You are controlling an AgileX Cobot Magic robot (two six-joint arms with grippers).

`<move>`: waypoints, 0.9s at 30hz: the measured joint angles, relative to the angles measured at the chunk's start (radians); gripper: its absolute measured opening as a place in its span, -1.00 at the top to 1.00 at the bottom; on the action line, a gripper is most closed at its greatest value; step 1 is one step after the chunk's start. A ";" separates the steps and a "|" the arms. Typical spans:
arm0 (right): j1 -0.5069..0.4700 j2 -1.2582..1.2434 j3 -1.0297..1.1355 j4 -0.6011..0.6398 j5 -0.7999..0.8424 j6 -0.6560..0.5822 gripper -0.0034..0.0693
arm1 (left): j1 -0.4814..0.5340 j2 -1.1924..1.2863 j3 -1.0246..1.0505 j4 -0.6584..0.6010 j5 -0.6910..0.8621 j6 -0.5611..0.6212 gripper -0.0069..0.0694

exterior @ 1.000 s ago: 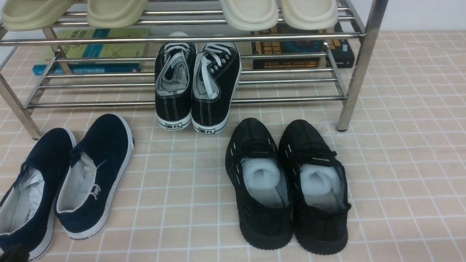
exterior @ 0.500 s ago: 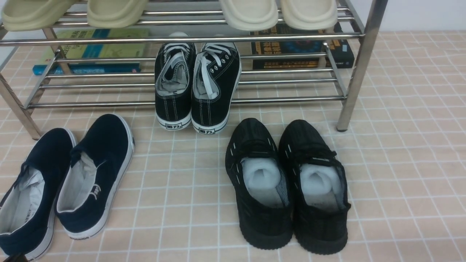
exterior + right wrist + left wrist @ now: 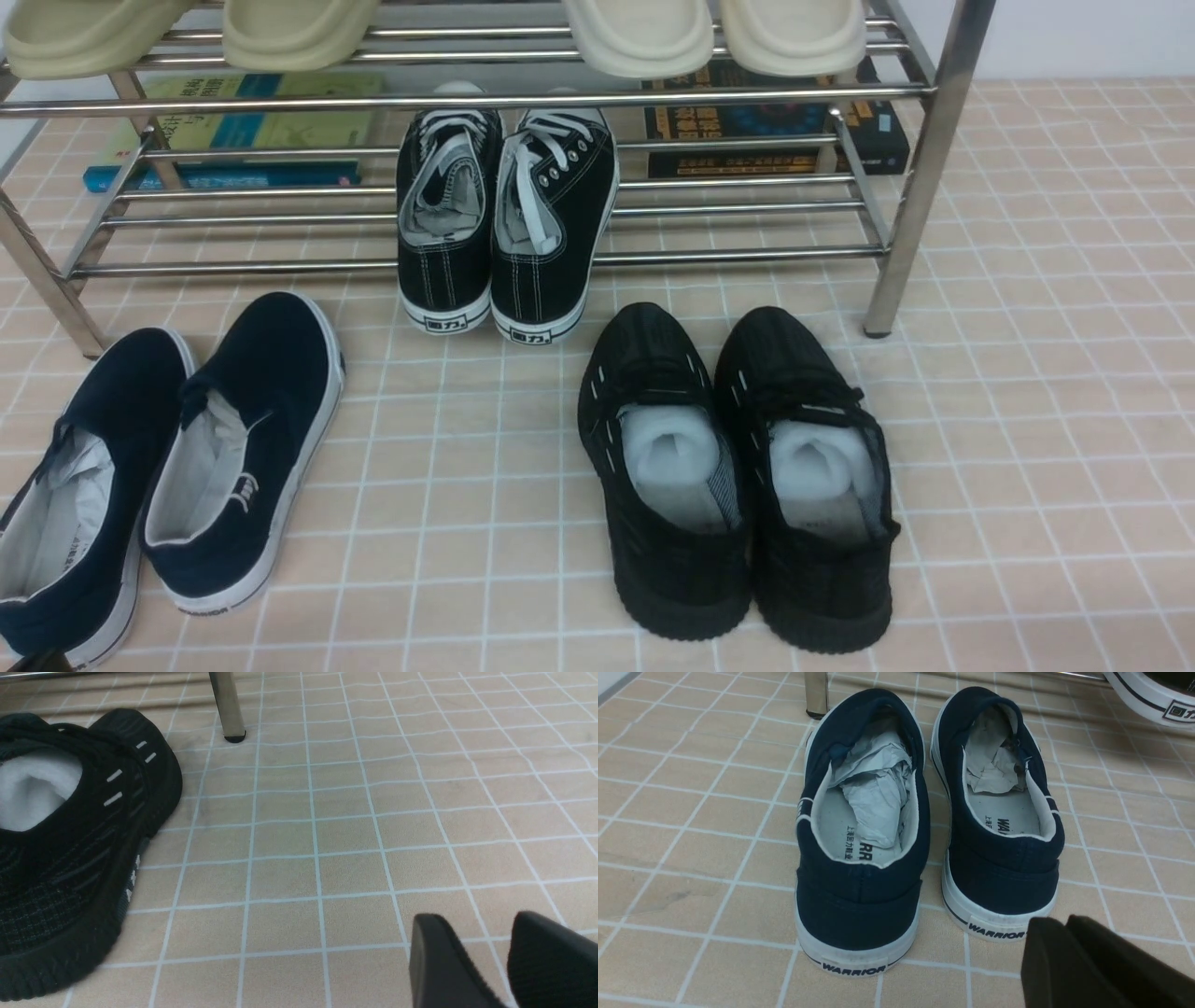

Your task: Take the shoes off the shelf from the light coffee tablecloth by hand.

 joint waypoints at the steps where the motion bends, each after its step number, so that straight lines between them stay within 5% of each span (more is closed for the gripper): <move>1: 0.000 0.000 0.000 0.000 0.000 0.000 0.25 | 0.000 0.000 0.000 0.000 0.000 0.000 0.66; 27: 0.000 0.000 0.000 0.000 0.000 0.000 0.25 | 0.000 0.000 0.000 0.094 0.007 0.000 0.62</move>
